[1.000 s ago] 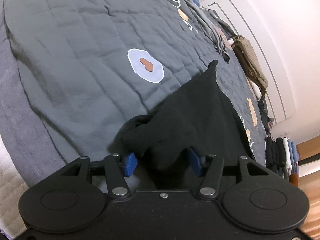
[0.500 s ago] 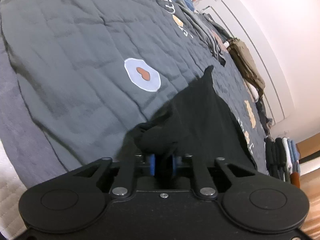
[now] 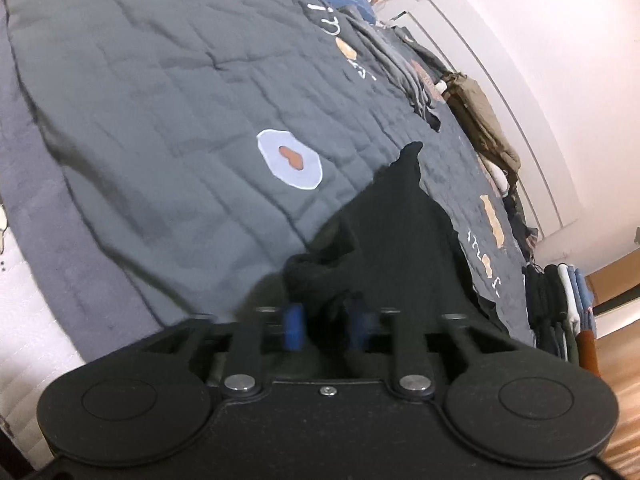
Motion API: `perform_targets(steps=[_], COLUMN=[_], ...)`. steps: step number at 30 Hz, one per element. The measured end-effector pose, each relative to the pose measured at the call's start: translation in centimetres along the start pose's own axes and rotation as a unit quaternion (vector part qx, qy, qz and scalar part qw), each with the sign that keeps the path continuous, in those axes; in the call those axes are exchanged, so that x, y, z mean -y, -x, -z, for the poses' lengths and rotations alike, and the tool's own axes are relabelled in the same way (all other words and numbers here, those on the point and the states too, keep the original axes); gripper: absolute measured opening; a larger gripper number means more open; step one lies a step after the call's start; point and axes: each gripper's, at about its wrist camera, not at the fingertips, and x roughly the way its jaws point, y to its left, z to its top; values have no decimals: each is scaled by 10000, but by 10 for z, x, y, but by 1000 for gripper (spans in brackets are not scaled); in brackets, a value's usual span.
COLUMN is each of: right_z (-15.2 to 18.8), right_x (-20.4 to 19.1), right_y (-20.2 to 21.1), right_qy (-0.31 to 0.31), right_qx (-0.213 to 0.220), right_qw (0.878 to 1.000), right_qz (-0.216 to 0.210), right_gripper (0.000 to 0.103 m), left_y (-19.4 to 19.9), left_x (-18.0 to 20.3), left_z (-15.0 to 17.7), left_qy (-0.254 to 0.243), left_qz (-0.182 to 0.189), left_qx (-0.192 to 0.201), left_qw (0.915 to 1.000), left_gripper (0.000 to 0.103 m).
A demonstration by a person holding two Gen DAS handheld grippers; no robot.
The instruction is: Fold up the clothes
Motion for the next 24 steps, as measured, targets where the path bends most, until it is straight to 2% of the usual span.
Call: perform_targets(steps=[4,6,7,9,11,13,15,19,22,24], right_z=[5,5,4,3,4,3,0,-2,-4,-5], right_x=[-5,-1,2,5,6,4,3,2,1,1], right_y=[-2,-5,-6,-4,0,7,18,23,27,30], right_qy=[260,155,98,-8,-30,-68,-135,275,581,785], right_qx=[139,157,176,258,330,397,413,211,59,-43], right_qw=[9994,9996,9997,9997,9994,9989,9985,9994,9974,9949], right_qz=[168,164,137,26,-87,-229,-330,95,414,626], right_gripper=[17,17,17,15,14,13,13,13,13,16], left_y=[-14,-20,-20,-14,-2,11,21,32,30,27], left_x=[1,0,-3,-10,-9,-7,-7,-10,-12,-11], left_z=[1,0,-1,-5,-6,-4,-2,8,20,24], left_qy=[-34,-62,13,291,297,288,279,146,-107,-347], left_qz=[-98,-214,-228,-90,14,53,23,-145,-473,-786], left_qx=[3,24,55,138,339,454,340,18,-362,-537], left_qw=[9999,9997,9997,9994,9990,9985,9990,9998,9982,9949], left_gripper=[53,39,22,14,11,10,9,9,10,20])
